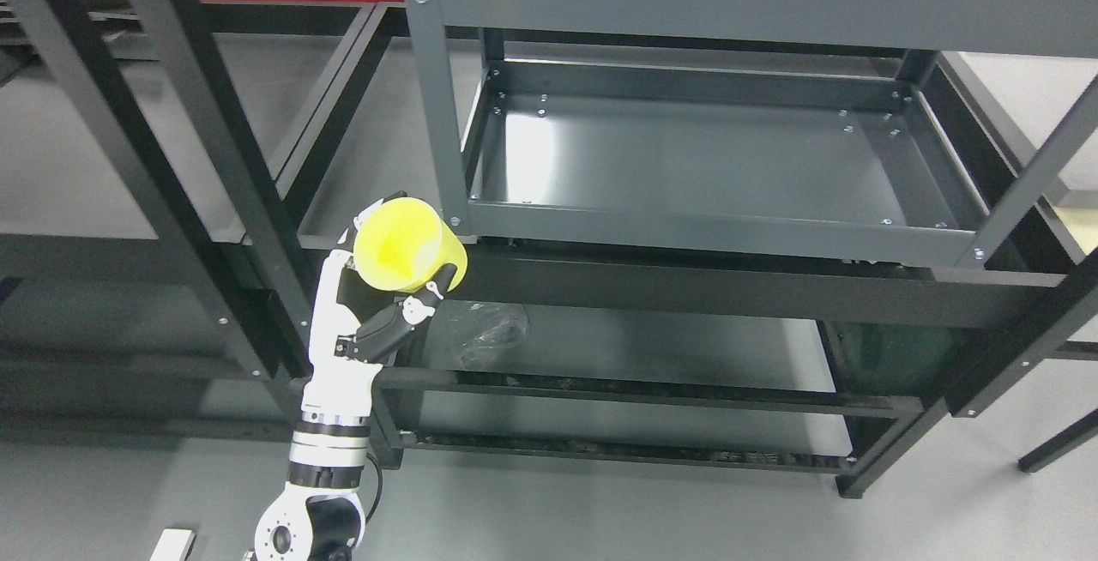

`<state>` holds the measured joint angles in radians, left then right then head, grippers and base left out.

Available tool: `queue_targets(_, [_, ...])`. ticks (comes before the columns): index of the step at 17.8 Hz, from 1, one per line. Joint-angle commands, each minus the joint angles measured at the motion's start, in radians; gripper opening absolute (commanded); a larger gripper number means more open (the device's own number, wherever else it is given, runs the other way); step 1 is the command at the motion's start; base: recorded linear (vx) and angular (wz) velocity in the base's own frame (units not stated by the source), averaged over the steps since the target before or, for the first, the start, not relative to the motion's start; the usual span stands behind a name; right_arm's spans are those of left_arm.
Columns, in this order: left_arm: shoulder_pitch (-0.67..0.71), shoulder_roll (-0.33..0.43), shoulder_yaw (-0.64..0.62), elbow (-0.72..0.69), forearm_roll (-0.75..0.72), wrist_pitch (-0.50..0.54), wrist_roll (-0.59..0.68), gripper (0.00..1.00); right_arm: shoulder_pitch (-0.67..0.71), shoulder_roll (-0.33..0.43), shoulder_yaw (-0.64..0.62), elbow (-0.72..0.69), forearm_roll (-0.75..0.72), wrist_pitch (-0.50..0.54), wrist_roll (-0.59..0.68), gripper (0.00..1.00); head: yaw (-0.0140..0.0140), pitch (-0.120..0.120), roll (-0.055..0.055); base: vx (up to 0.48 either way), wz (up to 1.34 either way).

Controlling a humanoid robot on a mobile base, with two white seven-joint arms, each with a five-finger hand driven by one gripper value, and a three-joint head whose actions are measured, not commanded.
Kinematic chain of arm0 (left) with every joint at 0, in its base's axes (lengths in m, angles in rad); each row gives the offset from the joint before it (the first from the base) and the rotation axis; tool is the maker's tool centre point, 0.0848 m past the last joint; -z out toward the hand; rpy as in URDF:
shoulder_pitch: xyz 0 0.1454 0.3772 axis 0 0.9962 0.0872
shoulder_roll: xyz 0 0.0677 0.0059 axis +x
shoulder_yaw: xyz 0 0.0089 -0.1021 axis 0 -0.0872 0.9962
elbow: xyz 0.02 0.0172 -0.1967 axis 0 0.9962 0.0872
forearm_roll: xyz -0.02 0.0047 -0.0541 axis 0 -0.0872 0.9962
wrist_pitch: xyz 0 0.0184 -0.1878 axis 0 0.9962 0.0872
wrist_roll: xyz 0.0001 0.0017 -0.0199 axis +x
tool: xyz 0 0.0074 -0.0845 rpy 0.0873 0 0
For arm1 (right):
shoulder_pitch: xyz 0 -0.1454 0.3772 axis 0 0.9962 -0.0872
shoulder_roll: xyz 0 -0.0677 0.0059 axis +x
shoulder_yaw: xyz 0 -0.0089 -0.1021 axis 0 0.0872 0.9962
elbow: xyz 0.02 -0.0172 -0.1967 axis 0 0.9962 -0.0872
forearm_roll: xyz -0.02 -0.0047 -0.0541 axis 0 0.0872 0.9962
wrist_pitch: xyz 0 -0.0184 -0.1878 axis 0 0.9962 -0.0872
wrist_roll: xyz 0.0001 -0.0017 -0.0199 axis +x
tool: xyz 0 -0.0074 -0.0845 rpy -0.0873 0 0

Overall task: Place yellow IKEA cup on middle right shelf
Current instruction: 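Lift the yellow cup with the left hand while turning toward the shelf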

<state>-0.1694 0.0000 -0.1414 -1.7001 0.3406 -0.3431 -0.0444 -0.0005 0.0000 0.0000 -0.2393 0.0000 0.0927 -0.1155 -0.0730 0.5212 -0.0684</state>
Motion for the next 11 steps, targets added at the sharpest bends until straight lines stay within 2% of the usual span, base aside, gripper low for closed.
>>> queue_targets(1, [-0.001, 0.017, -0.092, -0.007, 0.000, -0.022, 0.000, 0.00, 0.014, -0.017, 0.017, 0.000, -0.025, 0.001, -0.001, 0.99, 0.0000, 0.000, 0.000, 0.067, -0.23])
queue_targets(8, [-0.018, 0.017, -0.228, -0.019, 0.000, -0.086, -0.002, 0.00, 0.014, -0.017, 0.017, 0.000, -0.025, 0.001, -0.001, 0.99, 0.0000, 0.000, 0.000, 0.088, -0.41])
queue_targets(11, [-0.111, 0.017, -0.247, -0.023, 0.000, -0.111, -0.002, 0.00, 0.014, -0.017, 0.017, 0.000, -0.025, 0.001, -0.001, 0.99, 0.0000, 0.000, 0.000, 0.116, -0.28])
